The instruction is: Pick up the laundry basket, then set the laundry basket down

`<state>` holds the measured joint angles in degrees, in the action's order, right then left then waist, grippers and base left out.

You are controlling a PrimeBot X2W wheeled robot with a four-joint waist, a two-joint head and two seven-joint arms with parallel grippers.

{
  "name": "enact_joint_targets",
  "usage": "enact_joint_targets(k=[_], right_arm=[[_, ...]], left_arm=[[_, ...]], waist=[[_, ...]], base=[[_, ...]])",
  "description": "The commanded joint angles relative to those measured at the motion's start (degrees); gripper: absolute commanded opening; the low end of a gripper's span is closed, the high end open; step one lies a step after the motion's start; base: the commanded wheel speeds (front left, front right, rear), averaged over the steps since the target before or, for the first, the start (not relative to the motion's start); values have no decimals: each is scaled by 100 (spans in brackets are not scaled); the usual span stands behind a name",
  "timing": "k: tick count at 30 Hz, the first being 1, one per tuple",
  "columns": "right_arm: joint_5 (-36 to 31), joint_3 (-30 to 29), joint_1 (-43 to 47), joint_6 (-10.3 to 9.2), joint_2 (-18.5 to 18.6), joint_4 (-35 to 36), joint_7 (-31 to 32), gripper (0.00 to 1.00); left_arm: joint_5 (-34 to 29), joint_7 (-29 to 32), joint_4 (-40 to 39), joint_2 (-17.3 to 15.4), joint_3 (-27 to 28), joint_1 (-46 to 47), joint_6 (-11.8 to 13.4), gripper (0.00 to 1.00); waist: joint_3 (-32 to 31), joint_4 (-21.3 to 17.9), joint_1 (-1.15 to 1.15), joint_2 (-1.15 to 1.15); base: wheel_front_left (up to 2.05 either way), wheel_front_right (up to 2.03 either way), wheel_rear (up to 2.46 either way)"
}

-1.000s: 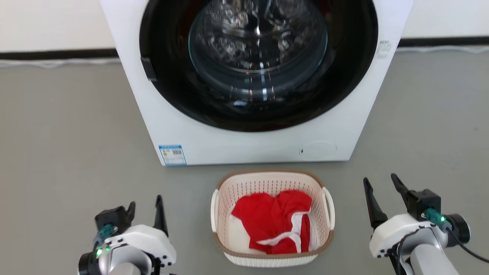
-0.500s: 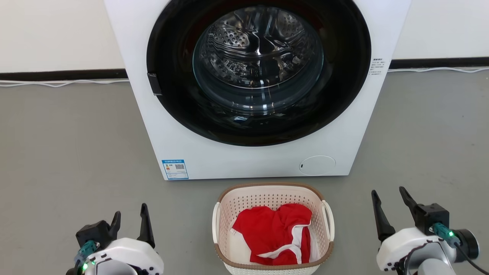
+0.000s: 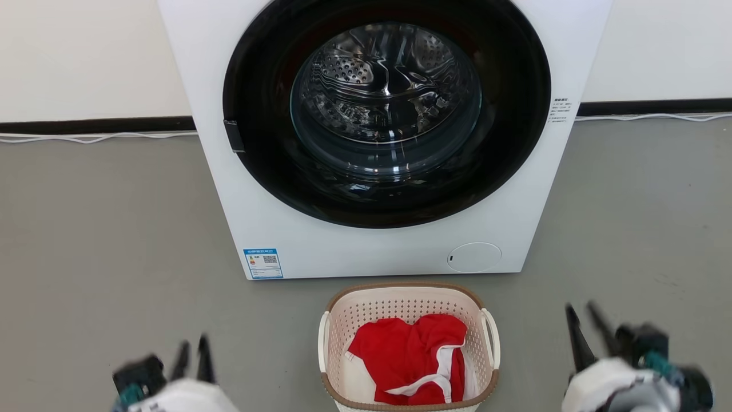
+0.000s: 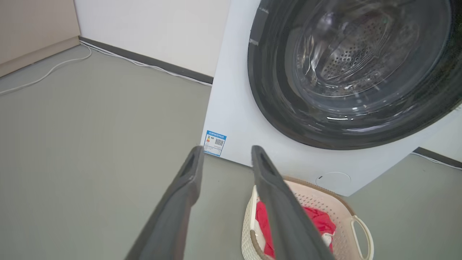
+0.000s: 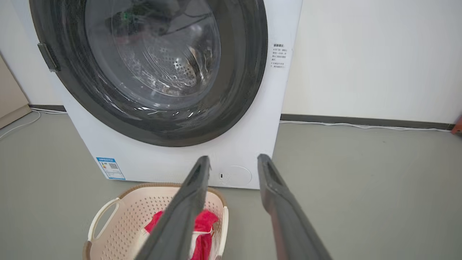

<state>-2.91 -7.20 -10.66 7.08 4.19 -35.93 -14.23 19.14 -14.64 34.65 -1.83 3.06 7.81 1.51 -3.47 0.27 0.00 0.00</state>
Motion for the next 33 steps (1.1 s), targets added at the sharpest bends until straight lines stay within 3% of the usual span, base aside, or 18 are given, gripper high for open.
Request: enact_joint_targets(k=[1,10,15,33], right_arm=[[0,-1,90,0,-27,-75,9,0],[480,-58,176,1,-65,-95,174,0],[873,-28,207,3,-68,19,235,0],[2327,14,266,9,-79,406,518,0]], left_arm=[[0,0,80,16,-1,-80,0,0],[380,138,80,28,43,-171,-48,0],[676,210,-19,22,44,-181,-84,0],[1788,520,-370,1,86,-184,-220,0]], waist=[[0,0,0,0],[6,-1,13,0],[31,-3,1,0],[89,-7,0,0]], base=[[0,0,0],[0,0,0],[0,0,0],[0,0,0]])
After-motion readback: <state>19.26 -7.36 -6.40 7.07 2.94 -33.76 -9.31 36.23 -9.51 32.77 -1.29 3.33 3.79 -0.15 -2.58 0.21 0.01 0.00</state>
